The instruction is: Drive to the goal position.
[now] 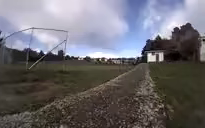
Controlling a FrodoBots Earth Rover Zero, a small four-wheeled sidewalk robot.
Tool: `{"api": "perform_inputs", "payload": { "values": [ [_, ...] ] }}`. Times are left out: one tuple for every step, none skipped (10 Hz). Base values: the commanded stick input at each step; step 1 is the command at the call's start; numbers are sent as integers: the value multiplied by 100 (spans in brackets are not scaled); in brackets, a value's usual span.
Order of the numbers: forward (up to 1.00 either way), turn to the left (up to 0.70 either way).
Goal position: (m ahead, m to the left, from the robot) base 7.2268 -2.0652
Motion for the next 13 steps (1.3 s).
{"api": "perform_inputs", "payload": {
  "values": [
    [0, 0],
    [0, 0],
    [0, 0],
    [0, 0],
    [0, 0],
    [-100, 0],
    [-100, 0],
    [-100, 0],
    [-44, 0],
    [0, 0],
    [0, 0],
    [0, 0],
    [0, 0]
  ]
}}
